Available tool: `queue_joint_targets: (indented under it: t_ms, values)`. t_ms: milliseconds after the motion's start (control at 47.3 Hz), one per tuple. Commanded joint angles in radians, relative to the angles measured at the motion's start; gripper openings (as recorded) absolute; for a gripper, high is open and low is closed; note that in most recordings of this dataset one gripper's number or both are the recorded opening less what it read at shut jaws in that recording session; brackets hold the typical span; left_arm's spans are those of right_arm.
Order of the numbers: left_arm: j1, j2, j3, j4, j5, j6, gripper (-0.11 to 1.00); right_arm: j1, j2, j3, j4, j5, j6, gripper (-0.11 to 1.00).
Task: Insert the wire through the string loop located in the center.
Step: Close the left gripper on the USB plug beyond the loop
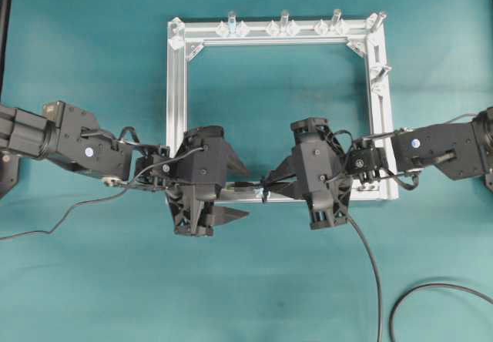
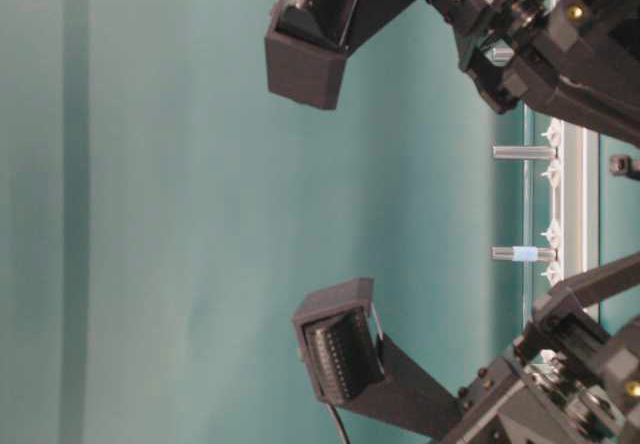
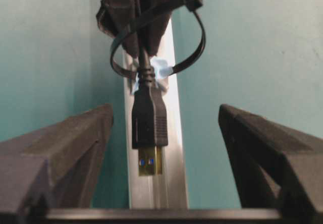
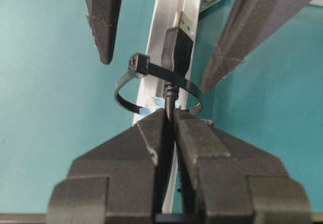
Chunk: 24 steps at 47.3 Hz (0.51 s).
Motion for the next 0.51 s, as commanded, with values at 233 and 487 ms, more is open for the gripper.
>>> queue_joint_targets:
  t_ms: [233,487]
  values:
    - [0.002,-0.034,-0.017,0.002,-0.003,0.002,0.44,-0.003,-0.014,-0.012,0.000,-0.011,-0.002,0.07]
    - [0.002,-0.034,-0.018,0.003,0.020,0.005,0.18,-0.003,-0.014,-0.012,-0.002,-0.011,-0.002,0.07]
